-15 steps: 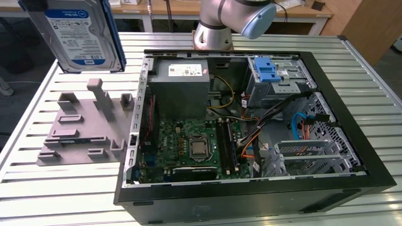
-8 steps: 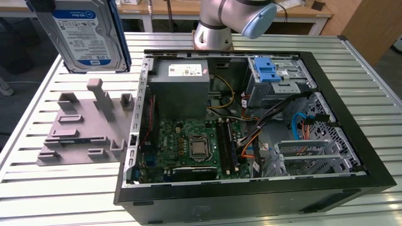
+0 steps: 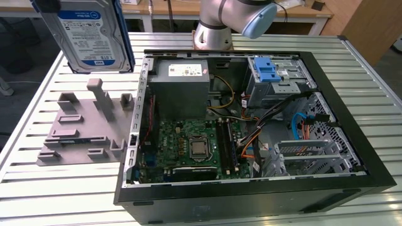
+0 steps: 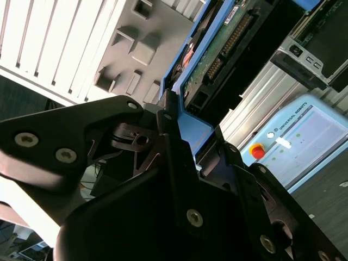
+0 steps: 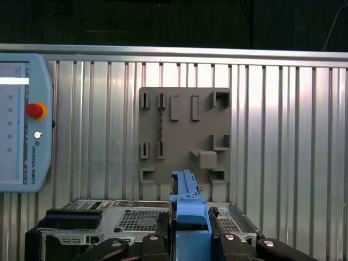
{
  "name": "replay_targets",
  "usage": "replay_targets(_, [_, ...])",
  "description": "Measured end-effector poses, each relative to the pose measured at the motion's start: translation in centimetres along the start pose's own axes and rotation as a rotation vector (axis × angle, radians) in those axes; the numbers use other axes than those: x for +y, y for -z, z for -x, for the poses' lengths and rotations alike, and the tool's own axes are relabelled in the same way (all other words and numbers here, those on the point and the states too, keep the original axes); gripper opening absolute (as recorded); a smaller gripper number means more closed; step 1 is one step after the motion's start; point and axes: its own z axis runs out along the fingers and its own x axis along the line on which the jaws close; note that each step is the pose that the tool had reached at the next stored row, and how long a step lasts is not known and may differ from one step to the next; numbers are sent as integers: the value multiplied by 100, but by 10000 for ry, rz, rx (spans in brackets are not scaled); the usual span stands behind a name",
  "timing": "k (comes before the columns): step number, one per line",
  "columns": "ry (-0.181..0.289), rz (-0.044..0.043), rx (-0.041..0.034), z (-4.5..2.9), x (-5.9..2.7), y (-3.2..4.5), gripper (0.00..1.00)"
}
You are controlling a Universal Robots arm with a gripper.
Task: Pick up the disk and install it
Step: 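Pick up the disk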
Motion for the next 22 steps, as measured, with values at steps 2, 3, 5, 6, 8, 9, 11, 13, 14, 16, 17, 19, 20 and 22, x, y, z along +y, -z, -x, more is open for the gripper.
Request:
replay_targets(2, [0,0,0,0,-15,-2,36])
replay_targets(3, [0,0,0,0,-23,-3,36])
replay_targets(5, [0,-1,0,0,-40,-5,36])
replay_targets(6, [0,0,0,0,-49,-5,36])
replay_targets(8, [1,0,0,-1,-64,-7,36])
replay_targets(9, [0,0,0,-1,-73,-8,36])
replay_targets(11, [0,0,0,-1,-94,-9,36])
replay_targets(13, [0,-1,0,-2,-125,-11,36])
replay_targets(14, [0,0,0,-3,-141,-11,36])
replay_targets(16, [1,-1,0,-5,-169,-12,36])
replay_targets(17, [0,0,0,-5,-180,-13,36])
replay_targets(19, [1,0,0,-5,-197,-14,36])
replay_targets(20, [1,0,0,-5,-205,-14,36])
replay_targets(22, [1,0,0,-5,-220,-15,36])
